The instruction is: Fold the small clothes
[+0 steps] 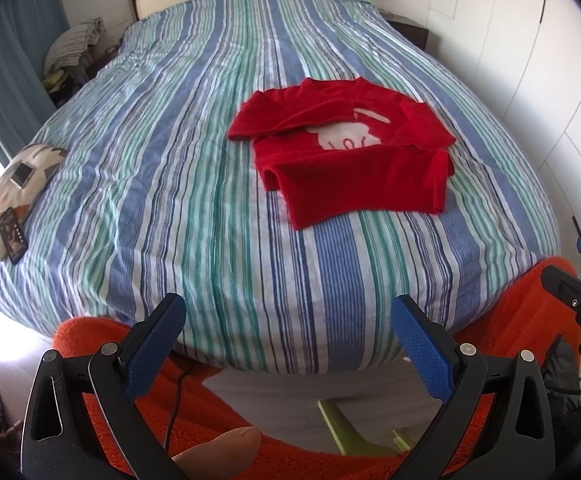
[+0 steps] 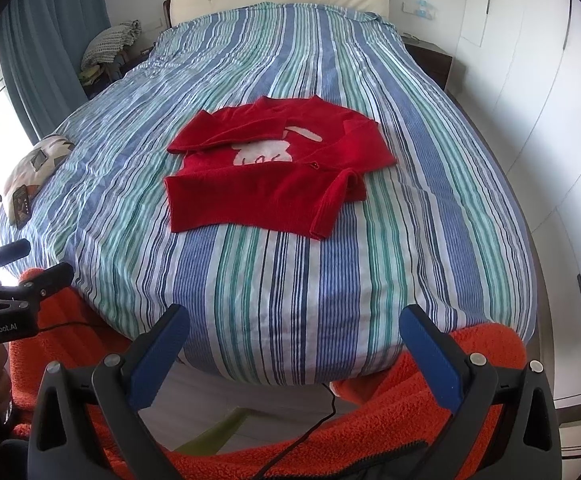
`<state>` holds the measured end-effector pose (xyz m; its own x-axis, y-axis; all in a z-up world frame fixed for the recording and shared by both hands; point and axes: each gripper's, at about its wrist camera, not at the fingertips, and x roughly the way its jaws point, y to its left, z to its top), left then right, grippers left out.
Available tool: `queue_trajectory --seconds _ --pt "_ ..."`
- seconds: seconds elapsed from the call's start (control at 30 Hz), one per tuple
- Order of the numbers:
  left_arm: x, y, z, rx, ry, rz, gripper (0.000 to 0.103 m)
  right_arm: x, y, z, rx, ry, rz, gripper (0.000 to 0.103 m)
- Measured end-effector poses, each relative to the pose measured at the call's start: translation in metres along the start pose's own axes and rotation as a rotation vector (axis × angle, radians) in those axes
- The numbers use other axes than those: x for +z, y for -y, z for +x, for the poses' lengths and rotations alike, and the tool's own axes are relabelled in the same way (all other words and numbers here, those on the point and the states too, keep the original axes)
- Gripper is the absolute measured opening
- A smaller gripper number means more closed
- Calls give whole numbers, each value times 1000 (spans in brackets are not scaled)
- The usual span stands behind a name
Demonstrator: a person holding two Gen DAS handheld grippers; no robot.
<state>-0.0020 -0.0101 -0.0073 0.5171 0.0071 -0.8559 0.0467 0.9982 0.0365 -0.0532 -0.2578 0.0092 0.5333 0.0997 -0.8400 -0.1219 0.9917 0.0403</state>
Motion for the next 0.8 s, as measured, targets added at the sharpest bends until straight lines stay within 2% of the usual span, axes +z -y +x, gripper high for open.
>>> queue_trajectory --seconds 0.8 --pt "-6 -1 16 52 -35 9 103 -4 0 9 -18 -21 -6 103"
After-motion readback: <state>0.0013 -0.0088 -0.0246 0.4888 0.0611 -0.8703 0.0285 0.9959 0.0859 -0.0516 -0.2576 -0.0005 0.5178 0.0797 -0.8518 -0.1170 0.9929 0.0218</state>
